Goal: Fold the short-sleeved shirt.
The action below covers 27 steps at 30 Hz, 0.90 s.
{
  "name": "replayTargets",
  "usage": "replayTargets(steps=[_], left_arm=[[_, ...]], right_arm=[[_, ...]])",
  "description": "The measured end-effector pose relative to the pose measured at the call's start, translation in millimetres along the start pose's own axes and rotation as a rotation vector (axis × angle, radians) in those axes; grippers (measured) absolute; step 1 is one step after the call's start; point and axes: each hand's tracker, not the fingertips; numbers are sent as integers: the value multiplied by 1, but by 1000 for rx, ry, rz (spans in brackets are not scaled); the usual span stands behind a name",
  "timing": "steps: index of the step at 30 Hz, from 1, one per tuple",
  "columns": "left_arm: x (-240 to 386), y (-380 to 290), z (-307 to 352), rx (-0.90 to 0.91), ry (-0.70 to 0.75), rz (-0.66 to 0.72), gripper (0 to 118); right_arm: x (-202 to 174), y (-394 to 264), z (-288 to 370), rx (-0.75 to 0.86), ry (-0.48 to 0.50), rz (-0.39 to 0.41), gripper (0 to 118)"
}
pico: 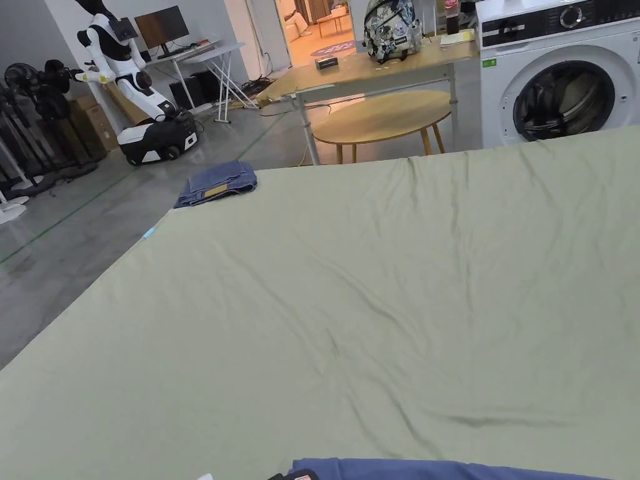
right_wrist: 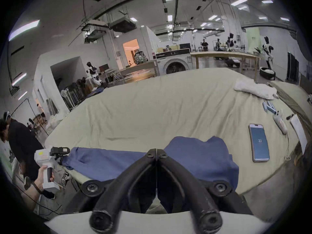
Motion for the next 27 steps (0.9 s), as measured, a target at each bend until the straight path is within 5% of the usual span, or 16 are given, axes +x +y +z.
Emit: replayTargets(steps=[2,4,6,14,19,22,27], left_arm=[[7,-9,-12,-12,1,22,47],[12,-9,-19,-20,29,16,10],[18,-8,-16,-31,110,4,4],[56,38,35,119,72,-132,2],[159,79,85,119,425,-564,2],[192,68,44,15,352,-715,3],[181,5,-83,-265,182,-760,3]], right_arm=[[0,0,0,-2,-7,-3,0],[0,0,0,-5,-16,-2,0],[1,0,0,-10,-16,0,0],[2,-1,0,-14,-18,0,0],[4,-1,-2,-7,-10,-3,0],[4,2,-6,6,-5,-37,0],[0,6,4,93,-20,-125,0]])
